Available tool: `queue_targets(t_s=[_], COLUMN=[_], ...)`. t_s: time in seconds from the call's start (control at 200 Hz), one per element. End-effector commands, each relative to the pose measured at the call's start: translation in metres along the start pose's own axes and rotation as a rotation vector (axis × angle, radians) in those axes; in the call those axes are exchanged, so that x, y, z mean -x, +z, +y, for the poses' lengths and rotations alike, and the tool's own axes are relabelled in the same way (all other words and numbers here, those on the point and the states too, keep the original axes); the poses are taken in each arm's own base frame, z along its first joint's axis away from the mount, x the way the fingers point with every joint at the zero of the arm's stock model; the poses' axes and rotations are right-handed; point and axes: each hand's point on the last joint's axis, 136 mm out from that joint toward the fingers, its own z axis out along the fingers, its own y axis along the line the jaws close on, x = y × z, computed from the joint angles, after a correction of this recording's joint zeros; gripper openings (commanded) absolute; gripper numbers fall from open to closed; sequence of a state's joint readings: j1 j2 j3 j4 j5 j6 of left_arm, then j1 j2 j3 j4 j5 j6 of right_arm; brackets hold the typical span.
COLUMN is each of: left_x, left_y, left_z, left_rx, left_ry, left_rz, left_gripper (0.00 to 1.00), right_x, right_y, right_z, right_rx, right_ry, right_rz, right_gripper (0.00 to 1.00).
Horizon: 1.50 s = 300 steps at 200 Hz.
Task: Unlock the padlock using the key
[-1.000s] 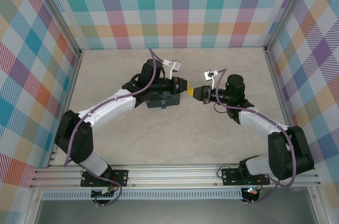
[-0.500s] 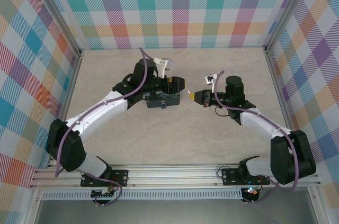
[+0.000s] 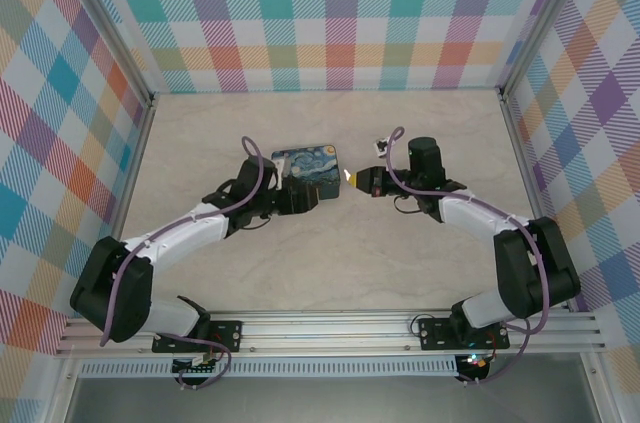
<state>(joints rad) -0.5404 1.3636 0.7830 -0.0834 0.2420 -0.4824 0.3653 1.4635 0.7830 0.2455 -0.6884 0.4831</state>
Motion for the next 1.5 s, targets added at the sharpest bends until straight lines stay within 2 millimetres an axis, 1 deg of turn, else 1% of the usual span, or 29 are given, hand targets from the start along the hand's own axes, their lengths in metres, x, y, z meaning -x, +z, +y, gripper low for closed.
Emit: queue_targets(t_s=[0.0,0.19,0.39,0.605,0.73,0.815,0.985,1.18,1.35,1.495], left_x=[0.017,-0.003,-0.007,0.002,0.007,0.010,0.018,0.023,0.031,0.038], left_y=[-0.011,-0.004,0.014,0.034,0.047,0.053,0.058,0.063,0.062,0.061], left_z=[-0.007,0.002,0.000,-0.005,-0.004,0.002,0.012,0.023,0.035,0.040], left_rx=[-0.044,-0.073,-0.129,-0.191,-0.199,-0.172,-0.120,-0.087,-0.062,-0.057], left_ry=[-0.042,-0.103,-0.125,-0.103,-0.081,-0.049,0.029,0.060,0.065,0.098], left_rz=[-0.092,-0.070,-0.062,-0.098,-0.116,-0.135,-0.191,-0.217,-0.235,-0.238], left_gripper=[0.92,0.94,0.96,0.99,0.99,1.00,1.00,1.00,1.00,1.00], right_x=[0.014,0.014,0.014,0.006,0.008,0.009,0.010,0.016,0.018,0.016], right_y=[0.001,0.010,0.012,0.014,0.017,0.018,0.020,0.029,0.035,0.037], right_z=[0.000,-0.006,-0.007,-0.015,-0.015,-0.015,-0.015,-0.015,-0.015,-0.015], right_rx=[-0.031,-0.030,-0.043,-0.059,-0.056,-0.055,-0.051,-0.036,-0.028,-0.023], right_ry=[-0.023,0.012,0.024,0.043,0.044,0.039,0.029,0.024,0.025,0.025], right_rz=[-0.031,-0.007,-0.005,0.013,0.018,0.020,0.022,0.030,0.030,0.031], right_gripper=[0.04,0.04,0.04,0.04,0.04,0.04,0.04,0.04,0.04,0.04])
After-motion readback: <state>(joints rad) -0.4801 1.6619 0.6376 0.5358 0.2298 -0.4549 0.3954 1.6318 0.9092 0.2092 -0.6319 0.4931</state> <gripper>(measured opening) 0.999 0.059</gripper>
